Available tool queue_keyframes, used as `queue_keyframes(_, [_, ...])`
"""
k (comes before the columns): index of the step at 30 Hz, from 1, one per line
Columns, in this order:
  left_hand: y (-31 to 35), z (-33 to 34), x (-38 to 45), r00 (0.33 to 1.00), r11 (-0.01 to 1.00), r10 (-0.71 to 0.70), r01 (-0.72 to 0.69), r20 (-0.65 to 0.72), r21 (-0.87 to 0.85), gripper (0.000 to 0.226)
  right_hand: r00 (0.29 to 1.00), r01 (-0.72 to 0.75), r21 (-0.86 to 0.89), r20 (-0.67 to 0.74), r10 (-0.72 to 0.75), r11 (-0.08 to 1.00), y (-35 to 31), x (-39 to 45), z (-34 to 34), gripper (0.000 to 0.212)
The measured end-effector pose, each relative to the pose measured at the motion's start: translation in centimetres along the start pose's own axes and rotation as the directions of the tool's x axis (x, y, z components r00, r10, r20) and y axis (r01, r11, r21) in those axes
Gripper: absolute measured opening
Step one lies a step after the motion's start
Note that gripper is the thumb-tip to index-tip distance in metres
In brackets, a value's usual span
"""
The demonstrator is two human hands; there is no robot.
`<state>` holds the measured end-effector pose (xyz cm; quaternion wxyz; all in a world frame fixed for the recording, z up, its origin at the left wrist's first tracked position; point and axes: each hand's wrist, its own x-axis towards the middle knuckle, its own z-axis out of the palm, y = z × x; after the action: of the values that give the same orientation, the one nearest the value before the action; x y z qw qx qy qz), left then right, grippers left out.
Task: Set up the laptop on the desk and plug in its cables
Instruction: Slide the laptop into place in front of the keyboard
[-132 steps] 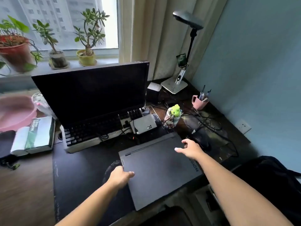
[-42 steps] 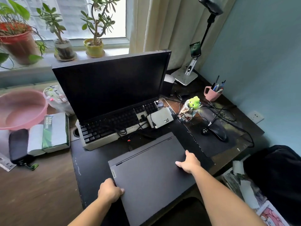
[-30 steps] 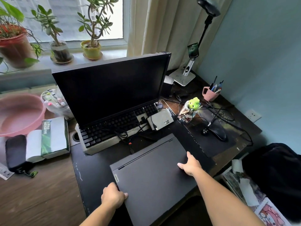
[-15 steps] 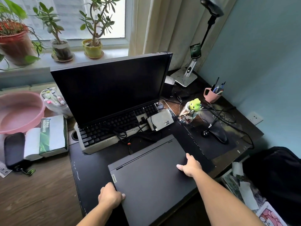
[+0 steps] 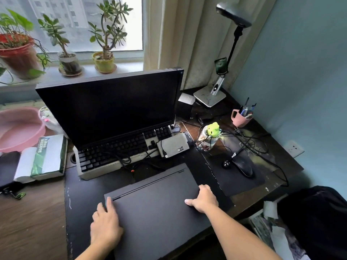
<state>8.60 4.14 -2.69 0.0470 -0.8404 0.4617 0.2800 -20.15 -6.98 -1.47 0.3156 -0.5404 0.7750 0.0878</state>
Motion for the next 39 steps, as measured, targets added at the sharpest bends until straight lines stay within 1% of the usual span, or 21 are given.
queue_keyframes(2, [2.3,-0.2,-0.2,0.992,0.985,0.123,-0.119,-0.026,0.125,0.098,0.998,0.055,-0.046,0.036,-0.053,0.997,0.5,0.9,-1.0,0.092])
queue_keyframes(4, [4.9,-0.3,0.2,0.972,0.961,0.232,-0.226,-0.023,0.158,0.099,0.99,0.125,-0.069,0.078,-0.119,0.99,0.8,2.3,-2.2,0.093])
queue_keyframes(5, [6.1,-0.3,0.5,0.962,0.95,0.274,-0.268,-0.015,0.158,0.099,0.984,0.154,-0.056,0.094,-0.148,0.987,0.7,2.8,-2.7,0.09])
queue_keyframes(9, [11.5,0.6,1.7,0.924,0.908,0.383,-0.379,0.015,0.177,0.102,0.964,0.229,0.025,0.13,-0.231,0.973,2.7,5.9,-4.4,0.073])
queue_keyframes(12, [14.1,1.7,2.0,0.901,0.878,0.432,-0.432,0.047,0.205,0.103,0.956,0.262,0.043,0.126,-0.266,0.964,4.5,7.2,-4.6,0.075])
queue_keyframes(14, [15.3,2.3,2.0,0.89,0.866,0.449,-0.454,0.076,0.208,0.102,0.954,0.288,0.015,0.083,-0.288,0.958,5.1,7.8,-4.7,0.086])
queue_keyframes(17, [16.0,2.3,2.2,0.876,0.845,0.467,-0.481,0.117,0.233,0.103,0.947,0.321,-0.118,0.024,-0.321,0.94,5.4,8.2,-4.5,0.107])
queue_keyframes(18, [16.1,2.2,2.2,0.87,0.834,0.472,-0.492,0.139,0.248,0.103,0.948,0.319,-0.143,0.035,-0.317,0.937,5.5,8.2,-4.4,0.113])
queue_keyframes(20, [16.3,2.1,2.1,0.864,0.821,0.472,-0.503,0.175,0.269,0.103,0.955,0.294,-0.122,0.075,-0.287,0.948,5.5,8.1,-4.2,0.119])
queue_keyframes(24, [16.4,1.6,2.4,0.85,0.787,0.491,-0.527,0.192,0.32,0.099,0.97,0.223,-0.01,0.105,-0.221,0.975,4.6,7.5,-3.9,0.118])
queue_keyframes(29, [16.8,1.4,3.0,0.847,0.75,0.48,-0.531,0.227,0.395,0.098,0.987,0.098,0.068,0.118,-0.106,0.993,2.9,6.4,-4.0,0.115])
queue_keyframes(31, [17.2,1.2,3.2,0.852,0.742,0.465,-0.524,0.242,0.419,0.097,0.987,0.072,0.072,0.136,-0.081,0.995,2.4,6.2,-4.3,0.113])
queue_keyframes(36, [17.5,1.2,3.9,0.851,0.719,0.461,-0.524,0.252,0.455,0.098,0.985,0.074,0.06,0.154,-0.083,0.995,2.4,6.2,-4.4,0.113])
queue_keyframes(39, [17.6,1.0,4.2,0.841,0.702,0.47,-0.54,0.268,0.463,0.101,0.983,0.089,0.012,0.163,-0.09,0.996,2.5,6.4,-4.7,0.115])
